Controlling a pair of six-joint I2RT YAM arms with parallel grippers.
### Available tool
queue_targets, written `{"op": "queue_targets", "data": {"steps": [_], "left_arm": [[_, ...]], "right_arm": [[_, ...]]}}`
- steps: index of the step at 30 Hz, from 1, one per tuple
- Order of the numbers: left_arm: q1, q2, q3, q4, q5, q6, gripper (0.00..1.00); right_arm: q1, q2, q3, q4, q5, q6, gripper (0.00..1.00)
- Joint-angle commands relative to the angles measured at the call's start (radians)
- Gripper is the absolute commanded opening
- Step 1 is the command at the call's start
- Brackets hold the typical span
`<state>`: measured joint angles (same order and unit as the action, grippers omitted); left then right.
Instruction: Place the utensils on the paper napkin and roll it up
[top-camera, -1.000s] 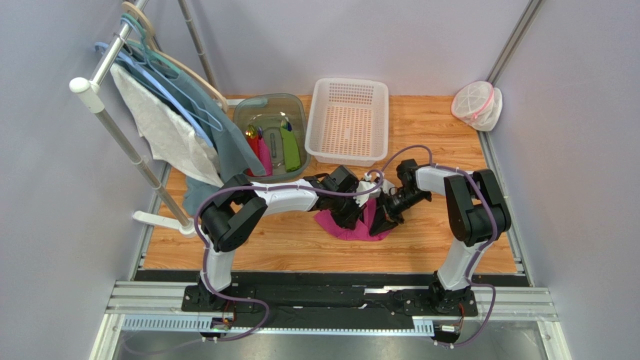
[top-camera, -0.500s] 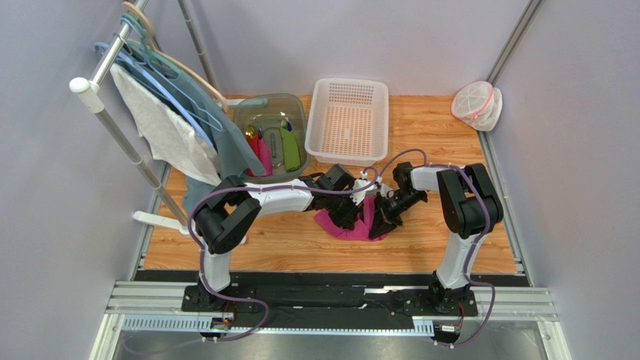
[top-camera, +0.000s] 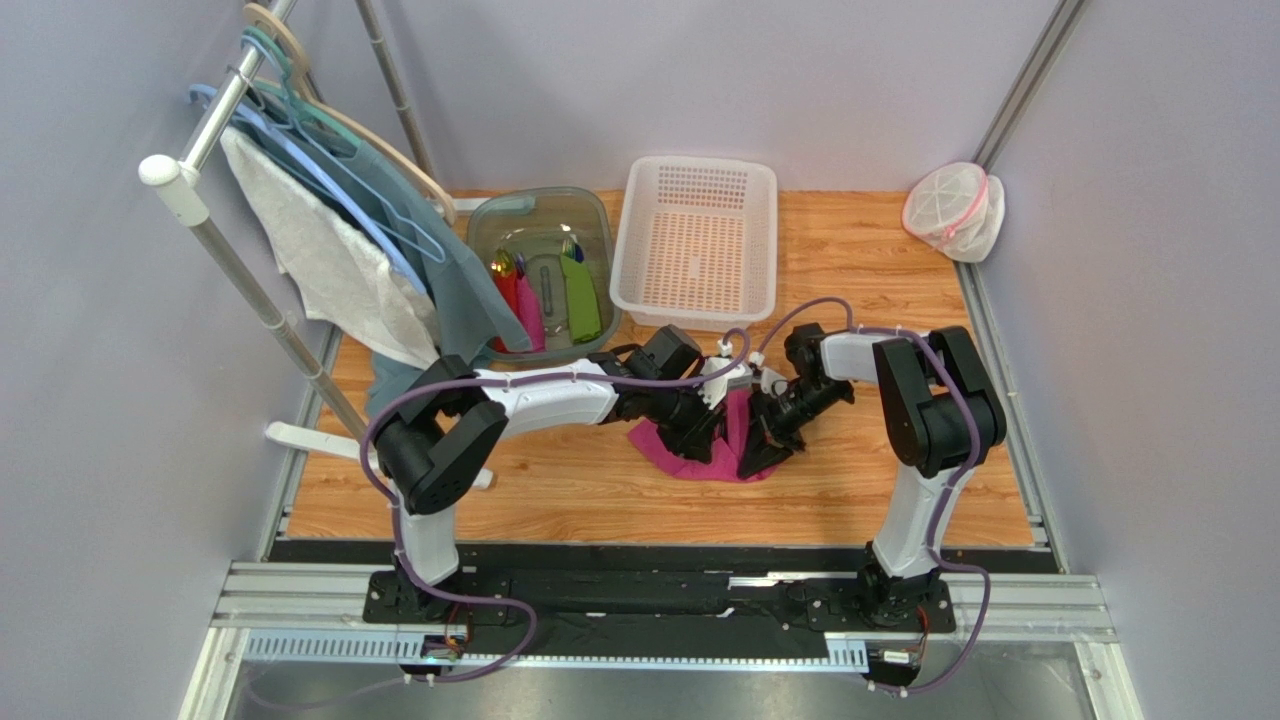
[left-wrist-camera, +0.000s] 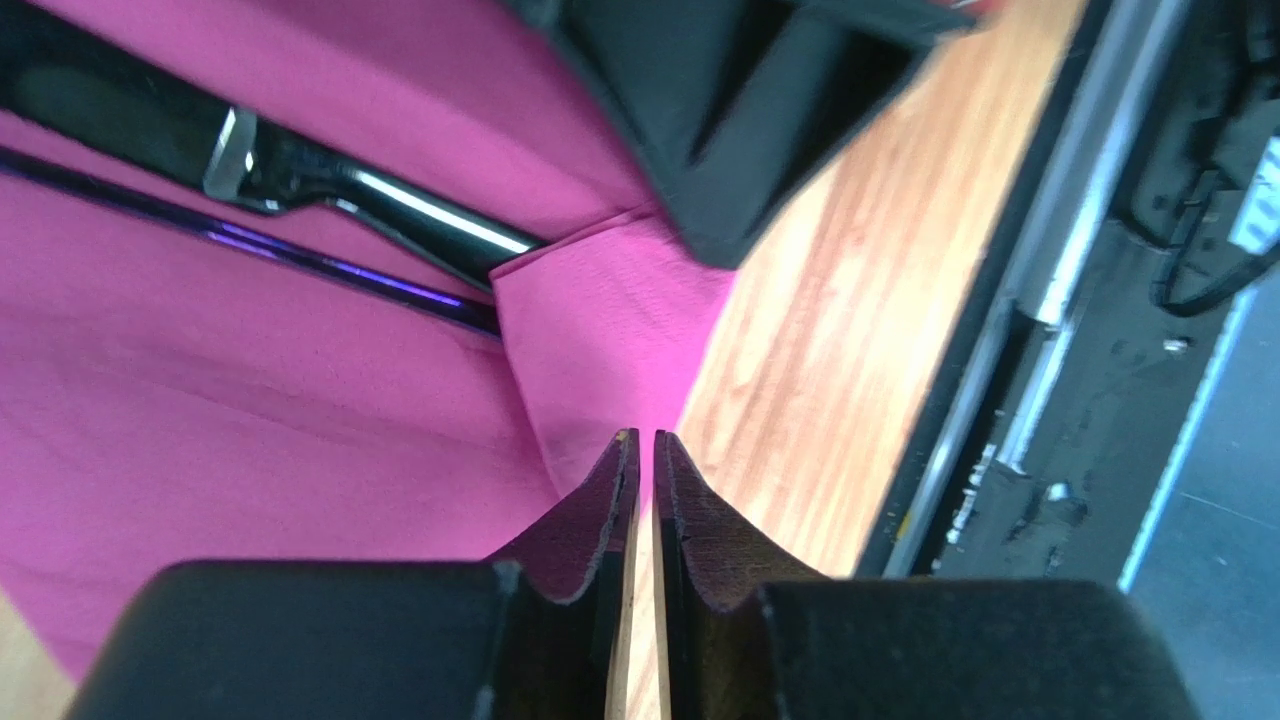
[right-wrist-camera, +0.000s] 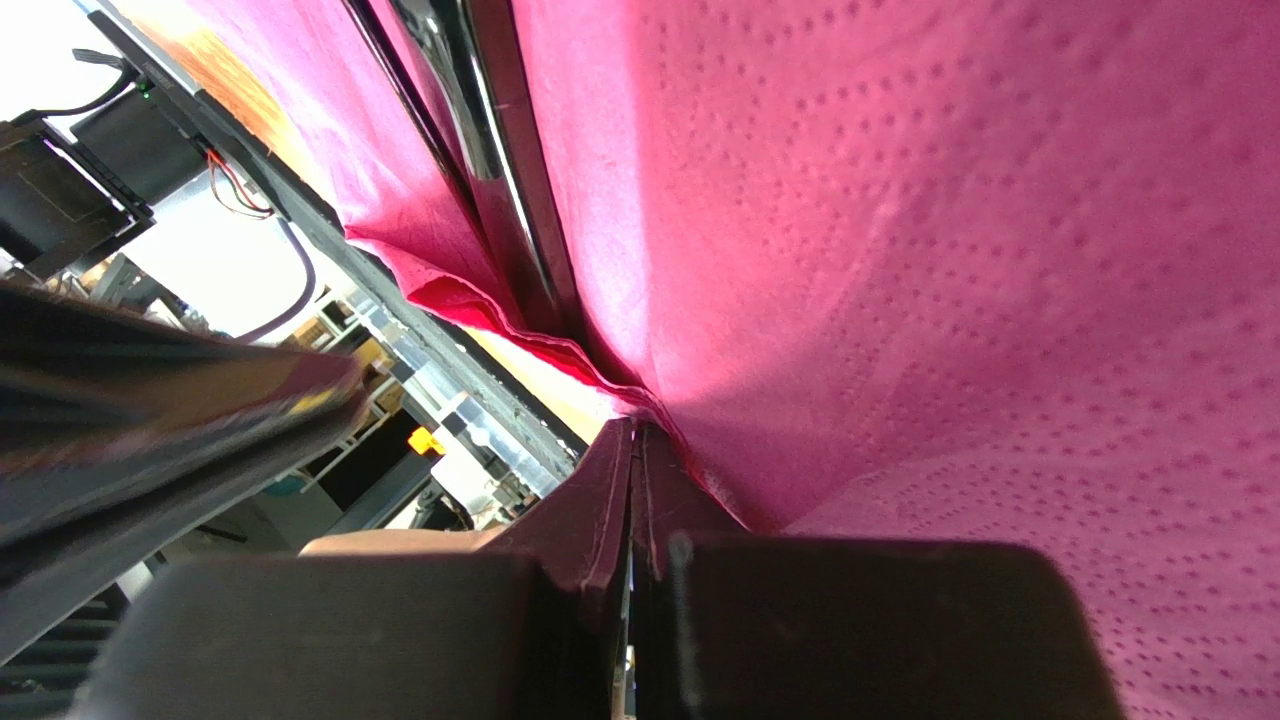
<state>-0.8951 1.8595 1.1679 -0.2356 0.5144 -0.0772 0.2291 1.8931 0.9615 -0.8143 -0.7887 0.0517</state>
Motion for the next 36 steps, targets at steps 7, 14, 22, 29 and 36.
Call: {"op": "queue_targets", "data": {"steps": [7,14,22,29,36], "left_arm": [[0.013,0.079,0.007,-0.045,-0.036,-0.036,0.05],[0.013,0.081,0.003,-0.045,-0.031,-0.052,0.02],[0.013,0.078,0.009,-0.031,-0.025,-0.072,0.01],[0.013,0.070,-0.005,-0.024,-0.025,-0.079,0.01],[0.015,0.073,0.003,-0.019,-0.024,-0.084,0.01]], "right_arm": [[0.004,-0.025,0.040,-0.015,0.126,-0.042,0.02],[0.007,-0.020,0.146,-0.146,0.252,-0.122,0.05],[-0.010,-0.115,0.163,-0.152,0.073,-0.095,0.08],[-0.005,-0.174,0.094,-0.066,-0.058,0.020,0.04],[0.027,-0.256,-0.049,0.148,0.009,0.028,0.02]]}}
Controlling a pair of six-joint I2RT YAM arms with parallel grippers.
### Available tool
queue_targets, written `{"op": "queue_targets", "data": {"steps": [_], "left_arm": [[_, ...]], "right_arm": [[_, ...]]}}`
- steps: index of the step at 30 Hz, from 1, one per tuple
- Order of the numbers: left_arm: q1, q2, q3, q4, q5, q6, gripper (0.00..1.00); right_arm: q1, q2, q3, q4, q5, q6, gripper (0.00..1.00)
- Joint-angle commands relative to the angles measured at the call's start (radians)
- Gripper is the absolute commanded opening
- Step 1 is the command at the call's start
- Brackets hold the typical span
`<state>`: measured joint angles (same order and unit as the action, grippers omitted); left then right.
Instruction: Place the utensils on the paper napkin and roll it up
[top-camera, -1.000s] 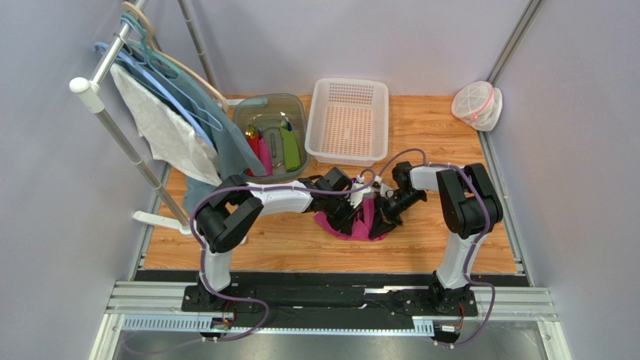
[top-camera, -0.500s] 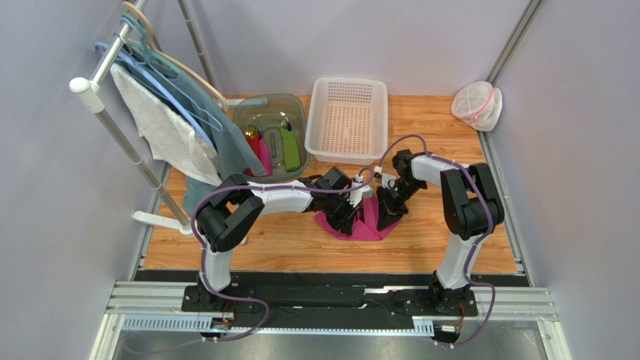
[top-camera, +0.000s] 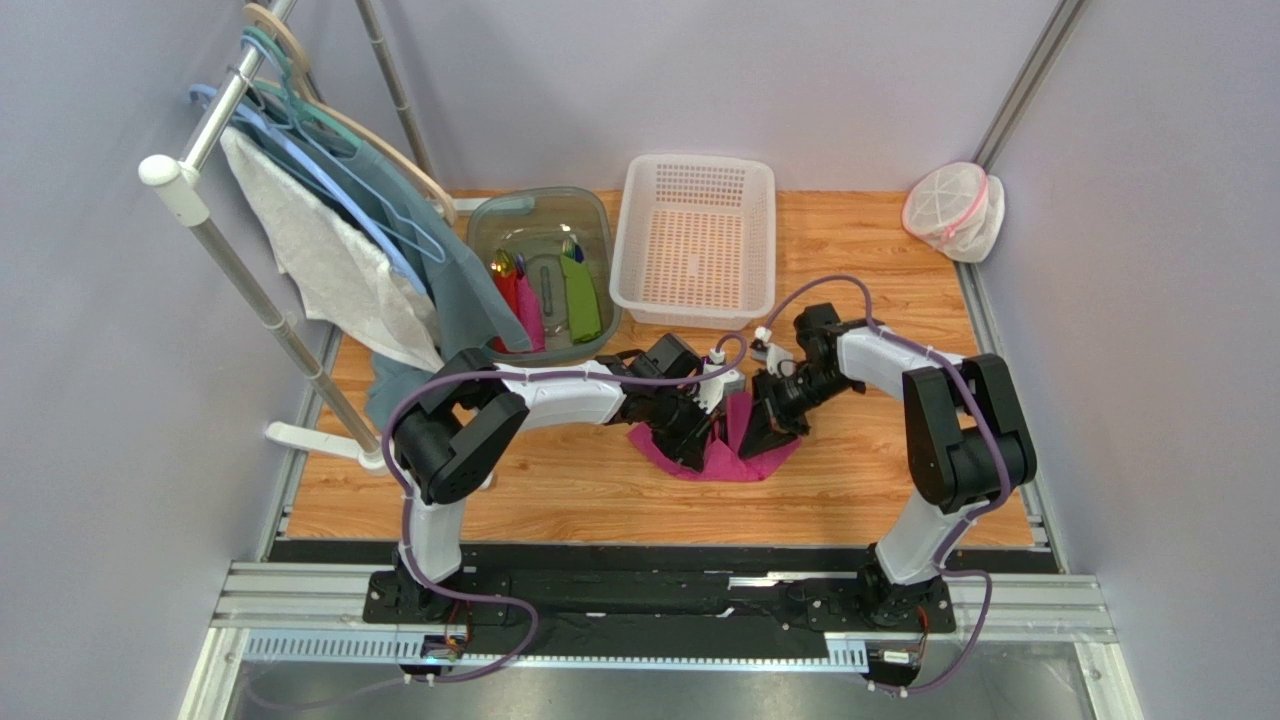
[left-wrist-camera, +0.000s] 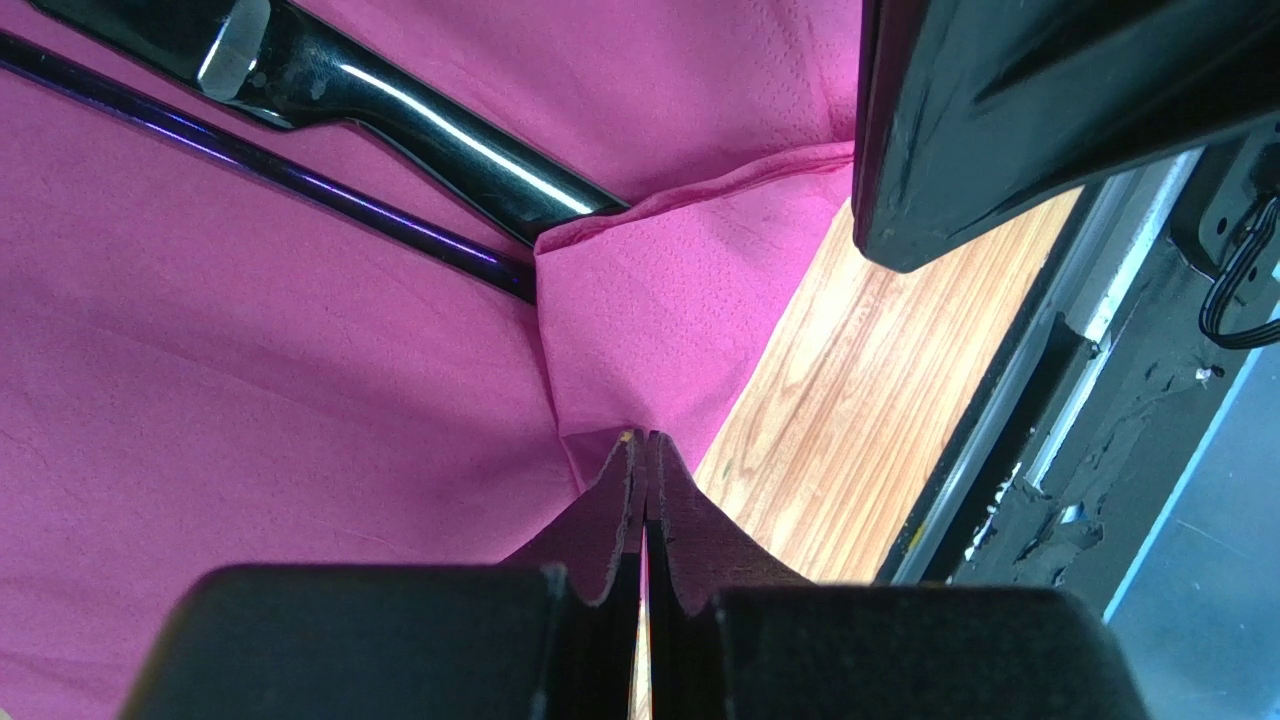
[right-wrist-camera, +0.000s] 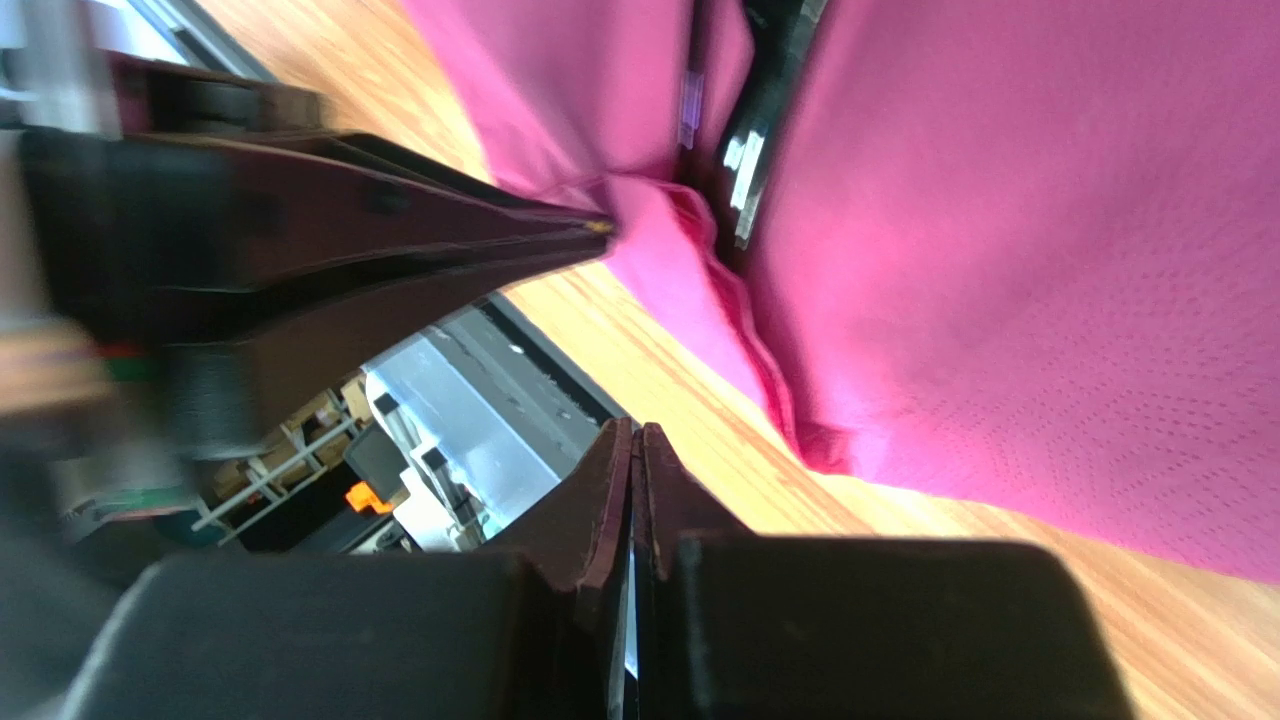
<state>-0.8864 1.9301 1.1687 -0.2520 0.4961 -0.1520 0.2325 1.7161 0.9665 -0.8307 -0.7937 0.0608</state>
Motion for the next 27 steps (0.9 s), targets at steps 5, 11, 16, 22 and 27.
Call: {"op": "queue_targets", "data": {"steps": [5,11,16,22,27], "left_arm": [[0.006,0.000,-0.004,-0.003,-0.010,-0.006,0.01],[0.009,-0.002,-0.009,-0.001,-0.014,-0.006,0.01],[0.009,0.001,-0.007,-0.001,-0.013,-0.008,0.01],[0.010,0.003,-0.007,0.002,-0.008,-0.011,0.01],[0.012,0.001,-0.007,0.002,-0.005,-0.012,0.01]], "right_arm": [[0.033,-0.056,-0.081,0.185,0.059,-0.006,0.01],[0.042,-0.018,-0.083,0.186,0.077,-0.001,0.00],[0.060,-0.012,-0.083,0.180,0.076,0.000,0.00],[0.079,-0.026,-0.086,0.174,0.083,0.010,0.00],[0.087,0.003,-0.086,0.166,0.109,0.005,0.00]]}}
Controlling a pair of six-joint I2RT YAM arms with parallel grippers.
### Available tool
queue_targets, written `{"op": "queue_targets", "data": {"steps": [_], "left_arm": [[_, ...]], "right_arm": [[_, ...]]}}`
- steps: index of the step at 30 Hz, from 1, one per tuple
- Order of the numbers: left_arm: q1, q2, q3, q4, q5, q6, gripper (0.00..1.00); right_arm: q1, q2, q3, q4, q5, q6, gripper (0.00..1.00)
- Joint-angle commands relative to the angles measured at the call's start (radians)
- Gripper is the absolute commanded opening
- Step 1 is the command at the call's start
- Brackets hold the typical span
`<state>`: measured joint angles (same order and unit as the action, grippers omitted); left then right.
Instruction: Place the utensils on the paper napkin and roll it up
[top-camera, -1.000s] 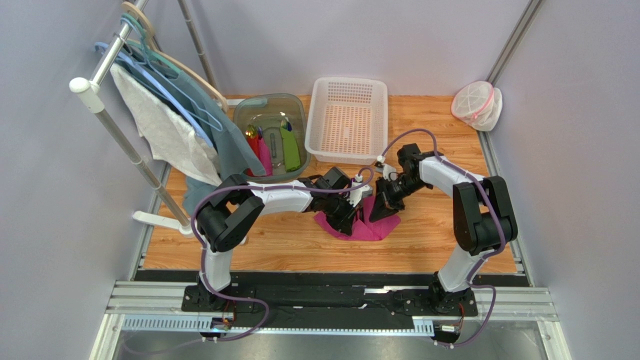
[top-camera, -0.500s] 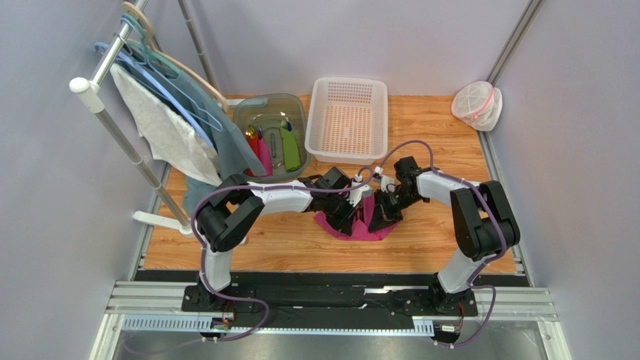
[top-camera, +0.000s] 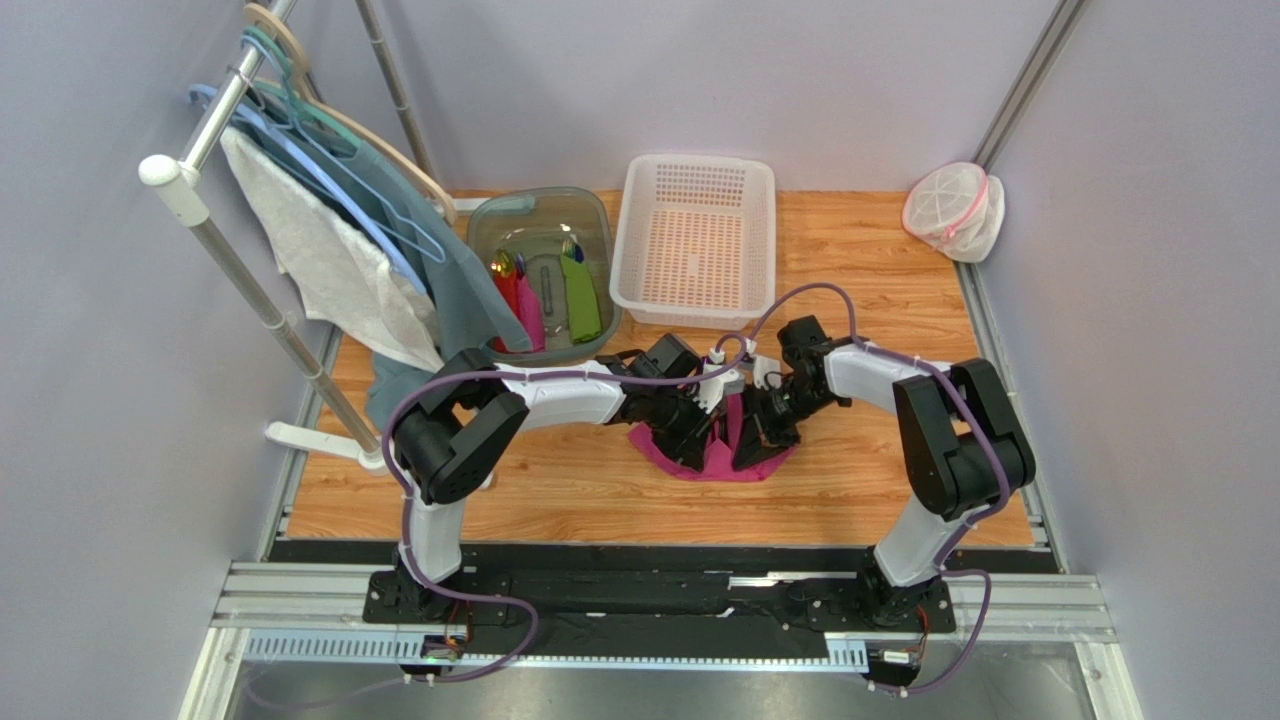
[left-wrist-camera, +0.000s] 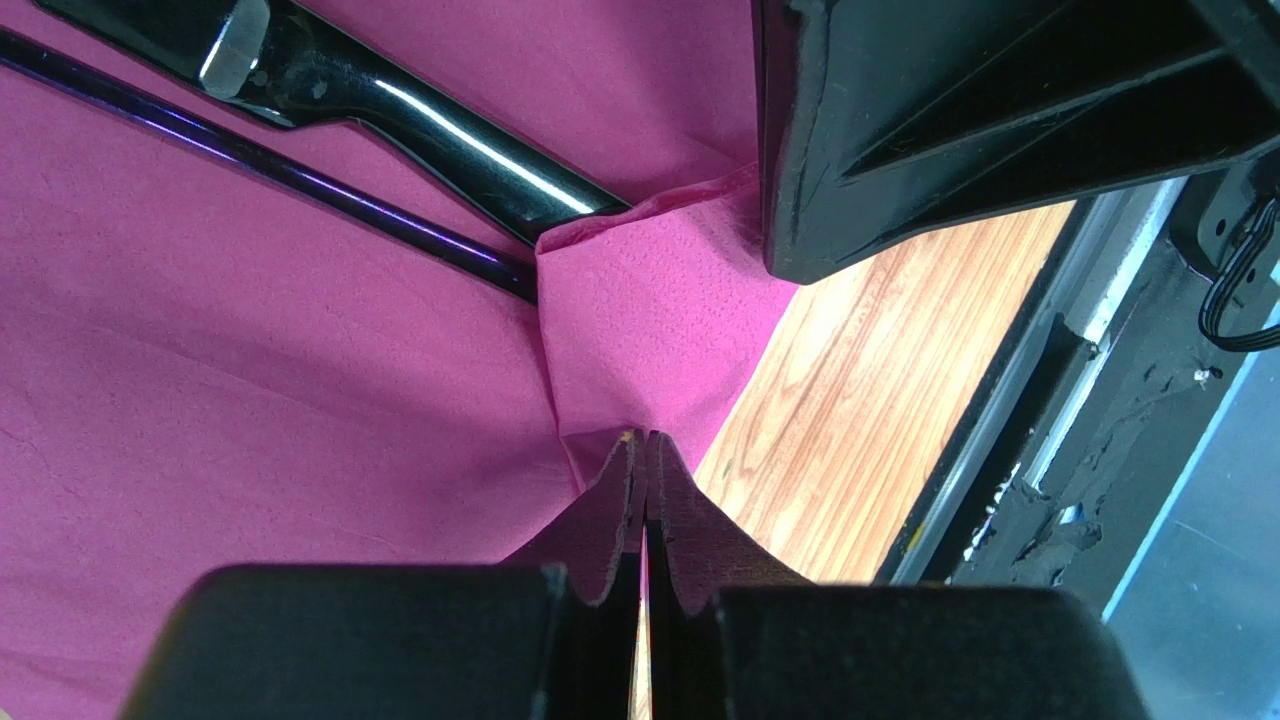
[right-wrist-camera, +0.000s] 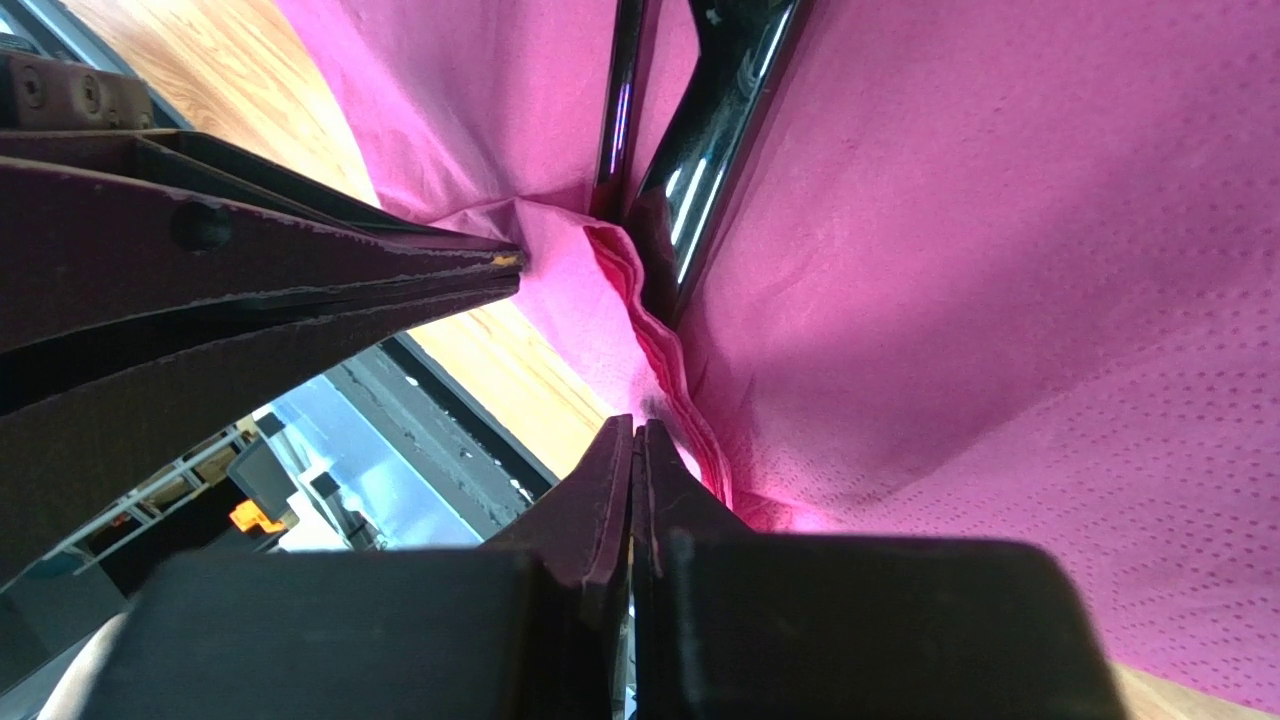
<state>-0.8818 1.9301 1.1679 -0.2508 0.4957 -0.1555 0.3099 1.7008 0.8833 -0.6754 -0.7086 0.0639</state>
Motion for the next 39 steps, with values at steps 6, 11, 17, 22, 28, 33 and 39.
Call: {"op": "queue_targets", "data": {"steps": [6,11,17,22,28,33,39], "left_arm": [[0.010,0.003,-0.008,-0.001,-0.006,-0.009,0.01],[0.017,0.001,-0.011,-0.001,-0.006,-0.012,0.01],[0.018,0.003,-0.008,-0.001,-0.003,-0.016,0.01],[0.018,0.004,-0.008,0.004,-0.002,-0.021,0.01],[0.018,0.000,-0.011,0.005,-0.003,-0.018,0.01],[0.018,-0.005,-0.019,0.008,-0.006,-0.019,0.01],[0.020,-0.005,-0.020,0.005,-0.008,-0.019,0.01]], "right_arm": [[0.012,0.080,0.020,-0.007,0.046,0.002,0.00],[0.018,0.095,0.045,-0.042,0.067,-0.001,0.01],[0.017,0.037,0.078,-0.099,0.046,-0.006,0.02],[0.026,-0.010,0.052,-0.085,0.012,0.007,0.04],[0.034,0.020,0.055,-0.082,0.008,0.008,0.04],[0.040,0.063,0.051,-0.078,0.037,0.005,0.04],[0.035,0.102,0.077,-0.108,0.090,-0.006,0.04]]}}
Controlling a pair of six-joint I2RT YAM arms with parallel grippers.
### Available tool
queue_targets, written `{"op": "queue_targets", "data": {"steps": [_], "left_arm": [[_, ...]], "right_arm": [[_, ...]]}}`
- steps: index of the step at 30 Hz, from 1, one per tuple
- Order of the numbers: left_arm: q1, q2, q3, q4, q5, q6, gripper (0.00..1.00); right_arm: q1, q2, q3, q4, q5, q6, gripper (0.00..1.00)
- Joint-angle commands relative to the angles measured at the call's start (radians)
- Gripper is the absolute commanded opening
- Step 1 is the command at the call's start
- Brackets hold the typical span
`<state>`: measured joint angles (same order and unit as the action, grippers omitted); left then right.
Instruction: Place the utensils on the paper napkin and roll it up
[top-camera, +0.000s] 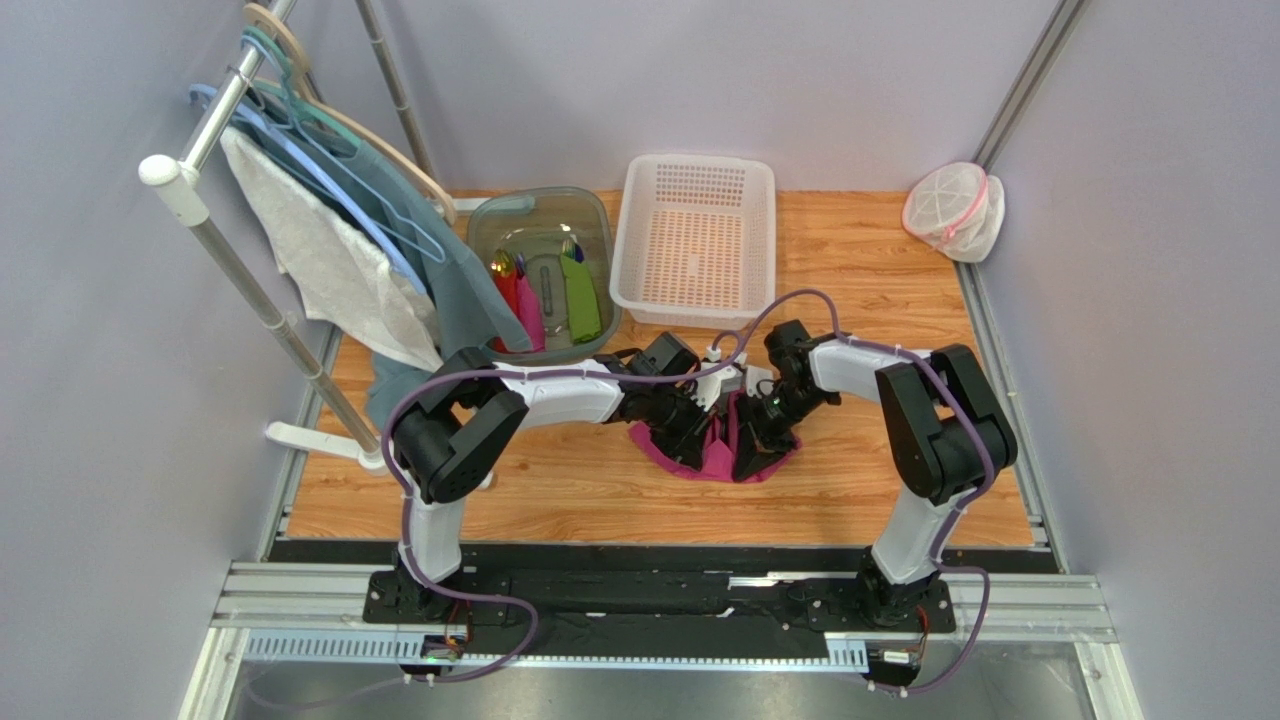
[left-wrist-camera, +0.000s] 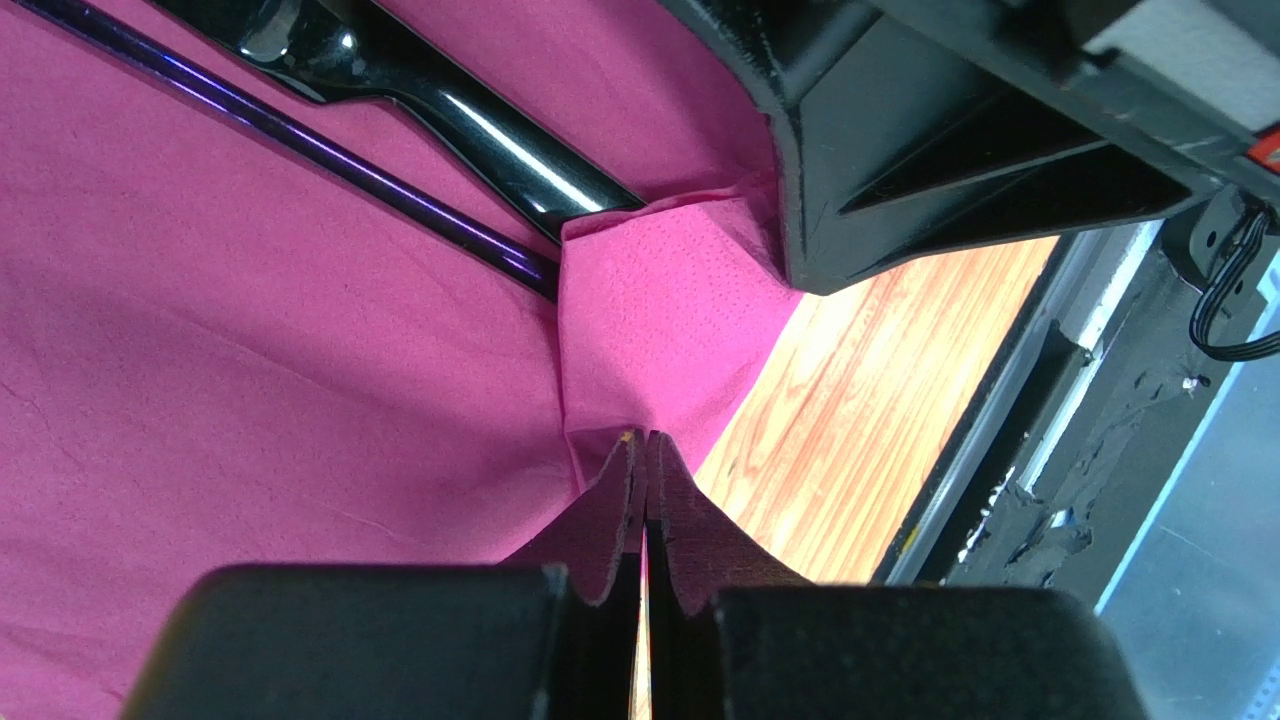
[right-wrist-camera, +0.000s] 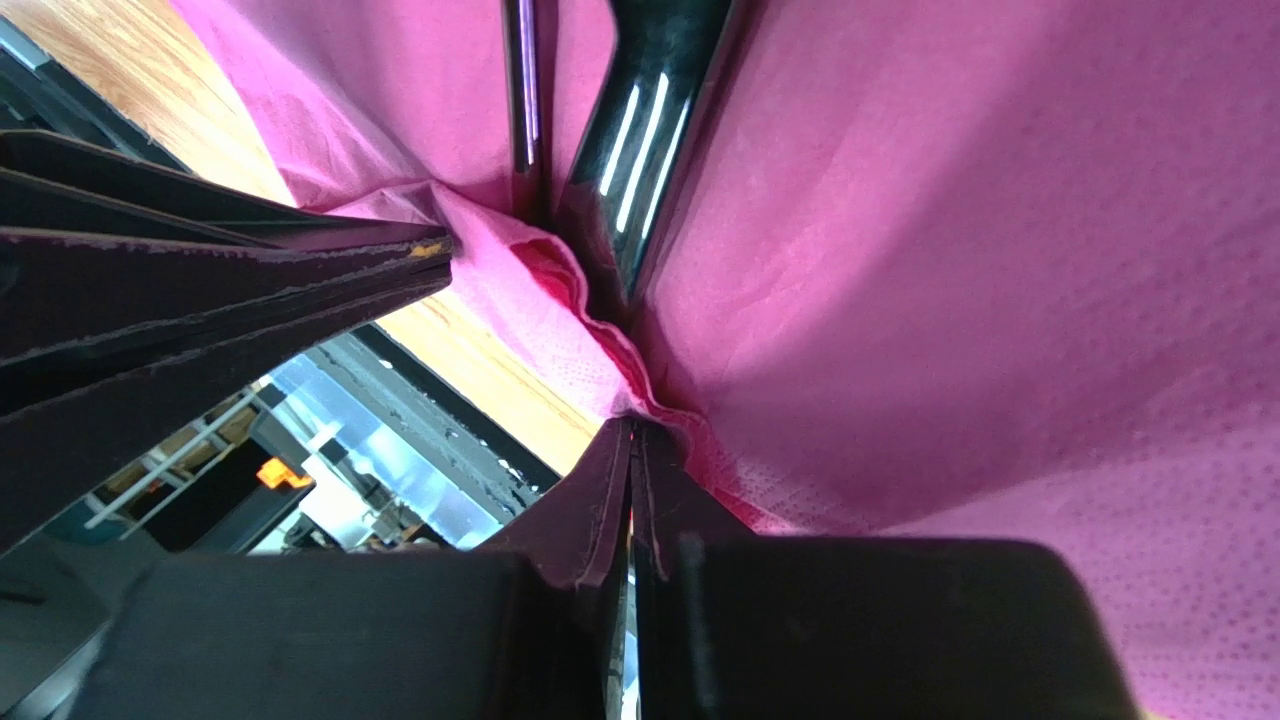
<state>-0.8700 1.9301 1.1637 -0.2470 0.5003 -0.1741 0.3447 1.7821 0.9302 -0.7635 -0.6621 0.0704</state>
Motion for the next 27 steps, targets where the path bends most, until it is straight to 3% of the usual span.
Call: {"op": "queue_targets", "data": {"steps": [1,12,15,16,18,23,26,27], "left_arm": [[0.008,-0.006,-0.016,0.002,-0.011,-0.001,0.01],[0.016,0.000,-0.015,0.006,-0.003,-0.013,0.01],[0.016,-0.005,-0.018,0.014,-0.002,-0.016,0.01],[0.017,-0.006,-0.019,0.017,0.003,-0.018,0.01],[0.016,-0.010,-0.024,0.020,0.006,-0.022,0.01],[0.017,-0.016,-0.027,0.025,0.007,-0.024,0.01],[0.017,-0.014,-0.027,0.023,0.007,-0.025,0.01],[0.017,-0.014,-0.027,0.025,0.007,-0.025,0.01]], "right_arm": [[0.002,0.028,0.035,-0.028,0.053,-0.012,0.04],[-0.013,-0.016,0.127,-0.163,0.124,-0.049,0.15],[-0.047,-0.114,0.134,-0.158,0.089,-0.040,0.24],[-0.061,-0.136,0.136,-0.155,0.079,-0.037,0.34],[-0.098,-0.194,0.133,-0.154,0.068,-0.026,0.43],[-0.188,-0.230,0.105,-0.155,0.122,-0.020,0.59],[-0.228,-0.207,0.101,-0.146,0.165,-0.012,0.62],[-0.234,-0.199,0.096,-0.139,0.173,-0.008,0.71]]}}
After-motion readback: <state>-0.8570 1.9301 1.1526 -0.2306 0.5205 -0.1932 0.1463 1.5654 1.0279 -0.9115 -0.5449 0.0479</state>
